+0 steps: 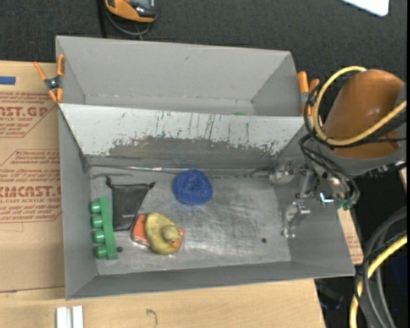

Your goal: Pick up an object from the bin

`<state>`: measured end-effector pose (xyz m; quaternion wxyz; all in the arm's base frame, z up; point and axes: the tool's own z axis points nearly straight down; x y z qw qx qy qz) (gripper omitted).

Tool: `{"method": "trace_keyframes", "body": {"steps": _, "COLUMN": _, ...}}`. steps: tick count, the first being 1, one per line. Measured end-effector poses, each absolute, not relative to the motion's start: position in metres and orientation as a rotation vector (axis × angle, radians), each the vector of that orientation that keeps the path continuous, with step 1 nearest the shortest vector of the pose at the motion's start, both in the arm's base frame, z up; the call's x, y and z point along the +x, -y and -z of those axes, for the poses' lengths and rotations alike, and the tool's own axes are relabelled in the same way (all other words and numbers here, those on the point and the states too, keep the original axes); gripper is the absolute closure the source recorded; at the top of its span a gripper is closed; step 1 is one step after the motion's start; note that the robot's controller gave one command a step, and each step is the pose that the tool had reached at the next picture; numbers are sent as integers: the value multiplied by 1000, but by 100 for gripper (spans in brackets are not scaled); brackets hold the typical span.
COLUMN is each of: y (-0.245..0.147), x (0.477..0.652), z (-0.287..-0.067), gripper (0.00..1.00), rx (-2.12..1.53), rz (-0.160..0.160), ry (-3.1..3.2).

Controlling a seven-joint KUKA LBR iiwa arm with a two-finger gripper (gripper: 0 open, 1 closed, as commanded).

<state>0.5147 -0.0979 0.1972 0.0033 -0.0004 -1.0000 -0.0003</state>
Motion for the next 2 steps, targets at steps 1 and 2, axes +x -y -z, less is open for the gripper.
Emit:
{"method": "trace_keyframes", "body": {"steps": 1, "y": 98, "x": 516, "z": -201, "gripper": 0, "rx": 0, "rz": -1, "ry": 3143}}
{"method": "trace_keyframes", "body": {"steps": 2, "y": 95, "x": 515, "z": -161, "gripper": 0, "rx": 31, "rz": -3, "ry": 3152}}
